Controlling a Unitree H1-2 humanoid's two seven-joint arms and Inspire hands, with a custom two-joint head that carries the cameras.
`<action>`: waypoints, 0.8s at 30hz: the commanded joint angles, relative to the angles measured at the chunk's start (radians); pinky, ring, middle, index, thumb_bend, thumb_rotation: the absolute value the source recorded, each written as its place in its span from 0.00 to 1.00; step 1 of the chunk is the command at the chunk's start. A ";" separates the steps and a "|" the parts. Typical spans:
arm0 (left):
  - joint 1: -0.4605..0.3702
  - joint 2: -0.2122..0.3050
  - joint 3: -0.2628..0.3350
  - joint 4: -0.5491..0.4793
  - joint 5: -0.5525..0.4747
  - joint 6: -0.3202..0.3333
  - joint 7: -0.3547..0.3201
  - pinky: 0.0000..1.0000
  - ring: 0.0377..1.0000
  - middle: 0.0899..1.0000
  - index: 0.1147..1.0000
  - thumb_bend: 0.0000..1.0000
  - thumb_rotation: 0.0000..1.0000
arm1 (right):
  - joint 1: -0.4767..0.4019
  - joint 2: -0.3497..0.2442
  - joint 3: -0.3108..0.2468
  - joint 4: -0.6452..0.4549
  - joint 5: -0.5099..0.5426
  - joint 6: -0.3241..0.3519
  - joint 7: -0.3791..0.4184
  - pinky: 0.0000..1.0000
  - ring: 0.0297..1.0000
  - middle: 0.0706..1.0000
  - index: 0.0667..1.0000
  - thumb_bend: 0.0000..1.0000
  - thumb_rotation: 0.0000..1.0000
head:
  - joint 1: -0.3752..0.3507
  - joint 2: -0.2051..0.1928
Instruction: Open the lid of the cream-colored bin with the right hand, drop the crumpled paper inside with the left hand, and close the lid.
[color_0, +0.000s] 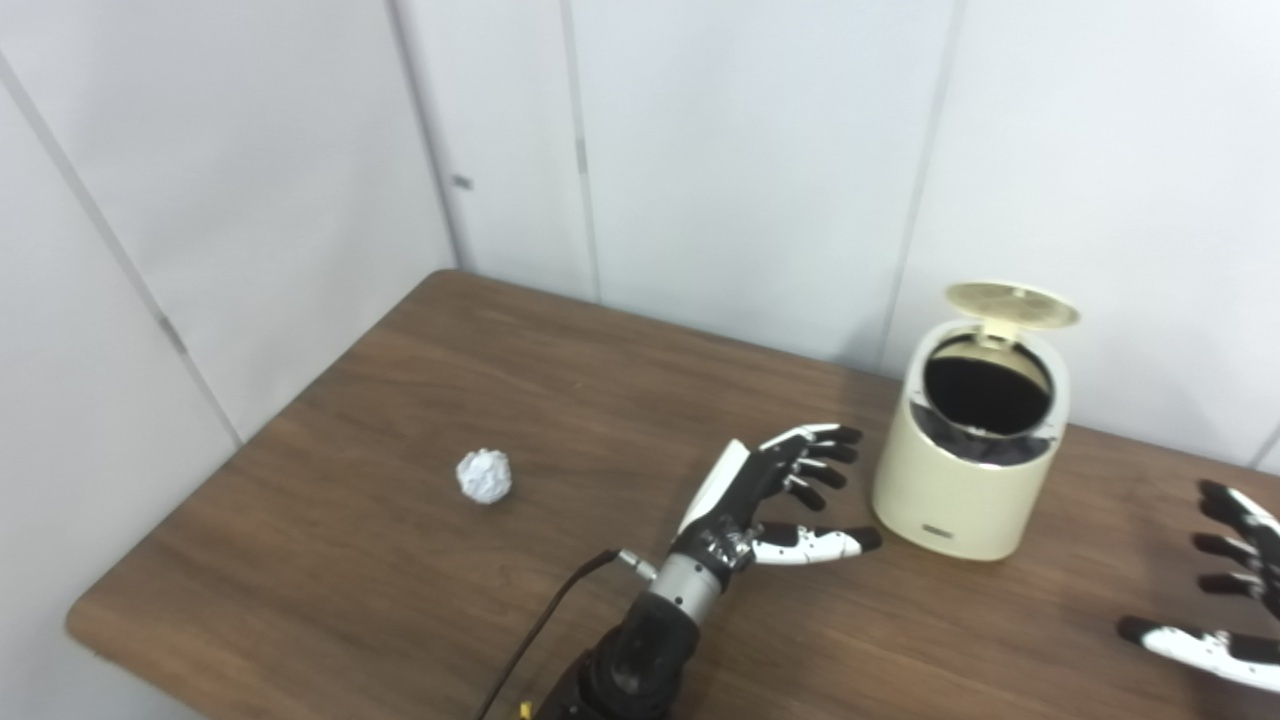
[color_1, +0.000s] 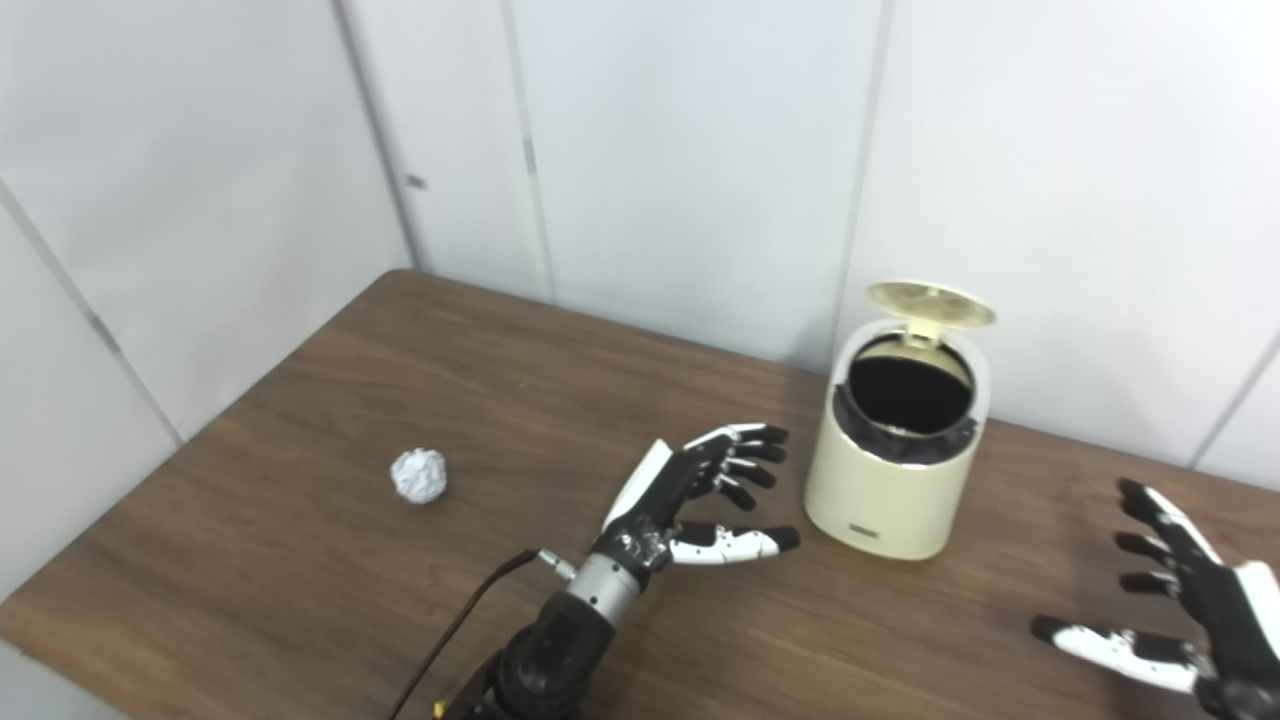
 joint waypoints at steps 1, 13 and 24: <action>-0.013 0.029 0.004 -0.073 0.020 0.000 -0.001 0.55 0.68 0.76 0.79 0.75 0.16 | -0.030 -0.016 -0.009 -0.047 0.000 -0.011 0.001 0.63 0.80 0.86 0.88 0.72 0.14 | 0.002 0.000; 0.021 0.351 -0.011 -0.481 0.357 0.351 -0.287 0.56 0.67 0.71 0.74 0.74 0.11 | -0.020 -0.025 -0.022 -0.048 0.013 -0.022 0.006 0.54 0.76 0.84 0.86 0.76 0.21 | -0.002 -0.007; -0.019 0.573 0.043 -0.592 0.479 0.483 -0.524 0.54 0.70 0.76 0.75 0.80 0.08 | -0.026 -0.033 -0.029 -0.050 0.015 -0.020 0.014 0.49 0.76 0.83 0.85 0.79 0.28 | 0.008 -0.012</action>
